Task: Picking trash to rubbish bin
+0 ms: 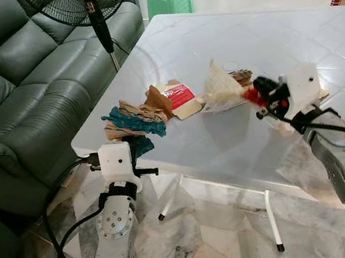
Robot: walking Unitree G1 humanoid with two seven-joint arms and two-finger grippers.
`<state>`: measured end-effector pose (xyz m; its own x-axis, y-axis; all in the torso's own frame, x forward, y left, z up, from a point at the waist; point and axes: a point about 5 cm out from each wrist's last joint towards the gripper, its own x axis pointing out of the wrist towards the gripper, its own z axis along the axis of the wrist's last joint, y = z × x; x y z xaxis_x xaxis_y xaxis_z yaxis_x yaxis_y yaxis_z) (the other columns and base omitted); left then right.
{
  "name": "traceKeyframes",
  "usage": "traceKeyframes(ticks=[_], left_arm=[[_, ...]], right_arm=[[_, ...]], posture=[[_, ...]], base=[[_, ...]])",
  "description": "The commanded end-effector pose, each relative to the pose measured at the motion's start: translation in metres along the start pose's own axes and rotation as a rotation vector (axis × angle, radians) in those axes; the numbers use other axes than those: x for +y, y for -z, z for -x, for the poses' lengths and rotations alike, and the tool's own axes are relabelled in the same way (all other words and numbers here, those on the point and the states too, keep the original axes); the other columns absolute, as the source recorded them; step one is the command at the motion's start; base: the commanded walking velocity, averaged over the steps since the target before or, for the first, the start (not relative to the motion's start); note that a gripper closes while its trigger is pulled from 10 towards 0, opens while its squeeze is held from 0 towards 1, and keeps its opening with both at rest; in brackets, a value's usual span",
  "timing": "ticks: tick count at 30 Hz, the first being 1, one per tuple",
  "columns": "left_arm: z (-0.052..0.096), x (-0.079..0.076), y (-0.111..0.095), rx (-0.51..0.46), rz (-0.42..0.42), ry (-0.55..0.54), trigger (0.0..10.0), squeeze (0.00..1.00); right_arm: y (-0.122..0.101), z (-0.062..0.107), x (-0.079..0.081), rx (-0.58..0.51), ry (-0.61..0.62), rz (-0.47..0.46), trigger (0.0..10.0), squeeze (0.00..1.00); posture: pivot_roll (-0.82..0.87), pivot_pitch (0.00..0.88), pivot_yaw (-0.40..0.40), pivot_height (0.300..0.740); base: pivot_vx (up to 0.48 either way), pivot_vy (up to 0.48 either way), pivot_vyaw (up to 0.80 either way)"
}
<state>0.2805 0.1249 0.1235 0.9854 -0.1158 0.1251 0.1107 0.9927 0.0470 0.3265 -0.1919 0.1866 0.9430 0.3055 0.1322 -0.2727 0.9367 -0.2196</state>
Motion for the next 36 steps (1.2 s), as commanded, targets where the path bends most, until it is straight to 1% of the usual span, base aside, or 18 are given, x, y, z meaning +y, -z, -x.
traceKeyframes(ticks=[1, 2, 4, 5, 10, 12, 13, 15, 18, 21, 22, 23, 25, 28, 31, 32, 36], left_arm=[[0.001, 0.003, 0.003, 0.011, 0.001, -0.009, 0.0, 0.00], [0.001, 0.003, 0.003, 0.011, 0.001, -0.009, 0.0, 0.00], [0.001, 0.002, 0.002, 0.011, 0.004, -0.010, 0.0, 0.00], [0.001, 0.002, 0.002, 0.011, 0.004, -0.010, 0.0, 0.00], [0.000, 0.002, 0.003, 0.014, 0.001, -0.011, 0.0, 0.00], [-0.001, 0.003, 0.003, 0.014, -0.001, -0.010, 0.0, 0.00], [-0.002, 0.003, 0.003, 0.014, -0.001, -0.010, 0.0, 0.00], [-0.003, 0.003, 0.004, 0.025, 0.010, -0.019, 0.0, 0.00], [-0.003, 0.002, 0.006, 0.047, 0.016, -0.036, 0.0, 0.00], [-0.003, 0.003, 0.006, 0.048, 0.021, -0.046, 0.0, 0.00], [-0.004, 0.004, 0.005, 0.049, 0.033, -0.053, 0.0, 0.00], [-0.006, 0.005, 0.003, 0.052, 0.051, -0.062, 0.0, 0.00], [-0.008, 0.006, 0.002, 0.053, 0.068, -0.061, 0.0, 0.00], [-0.014, 0.006, -0.003, 0.040, 0.085, -0.058, 0.0, 0.00], [-0.015, 0.007, -0.003, 0.040, 0.084, -0.058, 0.0, 0.00], [-0.016, 0.007, -0.003, 0.040, 0.103, -0.062, 0.0, 0.00], [-0.016, 0.007, -0.003, 0.047, 0.118, -0.059, 0.0, 0.00]], right_arm=[[-0.017, -0.004, -0.006, -0.061, 0.047, -0.011, 0.0, 0.00], [-0.017, -0.004, -0.006, -0.061, 0.047, -0.011, 0.0, 0.00], [-0.029, -0.007, -0.008, -0.104, 0.072, -0.014, 0.0, 0.00], [-0.029, -0.007, -0.008, -0.104, 0.072, -0.014, 0.0, 0.00], [-0.060, -0.012, -0.010, -0.211, 0.122, -0.029, 0.0, 0.00], [-0.065, -0.014, -0.010, -0.226, 0.128, -0.035, 0.0, 0.00], [-0.065, -0.014, -0.010, -0.223, 0.127, -0.036, 0.0, 0.00], [-0.050, -0.011, -0.007, -0.166, 0.123, -0.045, 0.0, 0.00], [-0.036, -0.006, -0.004, -0.120, 0.145, -0.064, 0.0, 0.00], [-0.028, -0.002, 0.000, -0.092, 0.165, -0.093, 0.0, 0.00], [-0.024, 0.000, 0.004, -0.082, 0.175, -0.107, 0.0, 0.00], [-0.022, 0.001, 0.009, -0.080, 0.178, -0.121, 0.0, 0.00], [-0.021, 0.001, 0.013, -0.077, 0.179, -0.124, 0.0, 0.00], [-0.015, 0.001, 0.019, -0.045, 0.196, -0.148, 0.0, 0.00], [-0.014, 0.001, 0.020, -0.041, 0.198, -0.157, 0.0, 0.00], [-0.013, 0.000, 0.020, -0.040, 0.202, -0.158, 0.0, 0.00], [-0.014, -0.002, 0.018, -0.039, 0.211, -0.163, 0.0, 0.00]], posture=[[-0.07, 0.057, 0.023, 0.740], [-0.07, 0.057, 0.023, 0.740], [-0.07, 0.056, 0.025, 0.740], [-0.07, 0.056, 0.025, 0.740], [-0.07, 0.055, 0.034, 0.740], [-0.07, 0.052, 0.035, 0.740], [-0.07, 0.052, 0.035, 0.740], [-0.07, 0.049, 0.033, 0.740], [-0.07, 0.046, 0.032, 0.740], [-0.07, 0.045, 0.034, 0.740], [-0.07, 0.043, 0.039, 0.740], [-0.07, 0.043, 0.039, 0.740], [-0.07, 0.038, 0.048, 0.740], [-0.07, 0.038, 0.048, 0.740], [-0.06, 0.031, 0.057, 0.740], [-0.07, 0.030, 0.059, 0.740], [-0.06, 0.028, 0.060, 0.740]], base=[[0.000, 0.000, 0.00], [0.000, 0.000, 0.00], [0.000, 0.000, 0.00], [0.000, 0.000, 0.00], [0.000, 0.000, 0.00], [0.000, 0.000, 0.00], [0.000, 0.000, 0.00], [0.000, 0.000, 0.00], [0.000, 0.000, 0.00], [0.000, 0.000, 0.00], [0.000, 0.000, 0.00], [0.000, 0.000, 0.00], [0.000, 0.000, 0.00], [0.000, 0.000, 0.00], [0.000, 0.000, -0.53], [0.000, 0.000, -0.80], [0.000, 0.000, -0.80]])
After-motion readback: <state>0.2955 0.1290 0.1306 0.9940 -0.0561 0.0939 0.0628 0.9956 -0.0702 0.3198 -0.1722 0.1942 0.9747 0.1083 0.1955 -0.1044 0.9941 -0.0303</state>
